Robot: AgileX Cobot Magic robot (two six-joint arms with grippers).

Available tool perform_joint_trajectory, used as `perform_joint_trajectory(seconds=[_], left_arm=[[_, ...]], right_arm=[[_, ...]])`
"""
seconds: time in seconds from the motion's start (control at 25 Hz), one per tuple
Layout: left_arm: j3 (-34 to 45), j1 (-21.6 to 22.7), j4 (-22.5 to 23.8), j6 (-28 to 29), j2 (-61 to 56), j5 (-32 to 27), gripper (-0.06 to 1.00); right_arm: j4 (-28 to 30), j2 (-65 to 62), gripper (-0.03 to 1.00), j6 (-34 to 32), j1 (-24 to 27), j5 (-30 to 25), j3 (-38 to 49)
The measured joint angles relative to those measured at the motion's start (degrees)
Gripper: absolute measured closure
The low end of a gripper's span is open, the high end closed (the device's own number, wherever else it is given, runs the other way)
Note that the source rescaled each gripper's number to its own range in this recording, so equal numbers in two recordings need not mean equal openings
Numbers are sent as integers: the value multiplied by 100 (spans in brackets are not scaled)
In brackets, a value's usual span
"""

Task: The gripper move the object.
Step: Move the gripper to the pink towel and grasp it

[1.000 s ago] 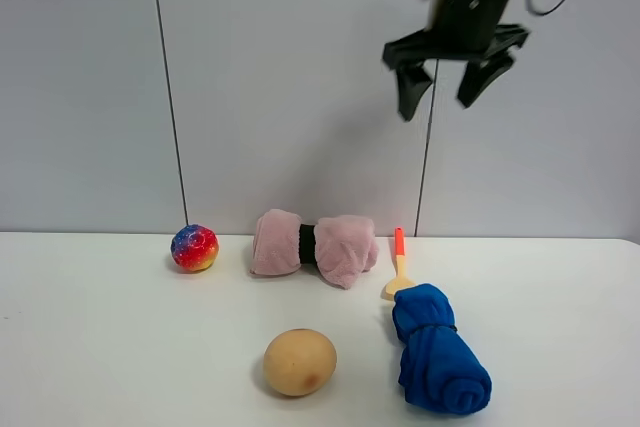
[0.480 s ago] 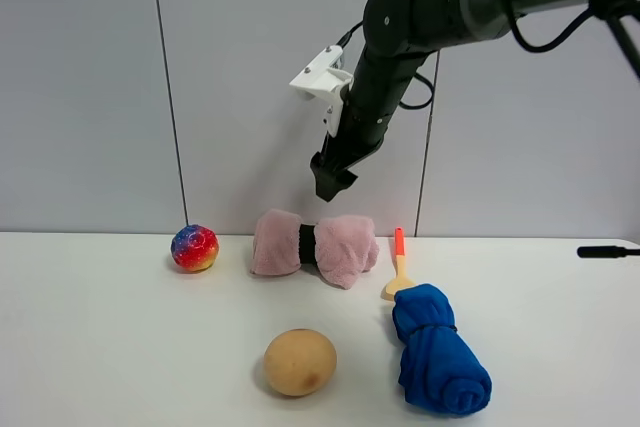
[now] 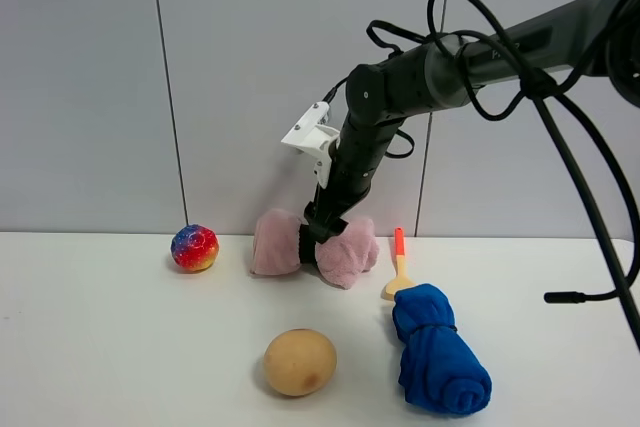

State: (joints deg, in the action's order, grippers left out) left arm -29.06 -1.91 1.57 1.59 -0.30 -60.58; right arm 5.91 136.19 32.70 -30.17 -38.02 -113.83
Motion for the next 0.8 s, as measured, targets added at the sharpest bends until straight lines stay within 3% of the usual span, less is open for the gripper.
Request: perform_joint_trajectory(seconds=[0.64,0.72,0.76,0.8], left_arm=[[0,0,0,0,0,0,-6],[0,0,0,0,0,0,-6],[0,0,0,0,0,0,-6],[0,0,0,0,0,0,-6]], right_arm=[[62,555,21,13,0,388,-22],[80,561,32,13,0,394,-29],[87,561,44,13,0,394,-29],[87,561,63,14,0,381,-29]])
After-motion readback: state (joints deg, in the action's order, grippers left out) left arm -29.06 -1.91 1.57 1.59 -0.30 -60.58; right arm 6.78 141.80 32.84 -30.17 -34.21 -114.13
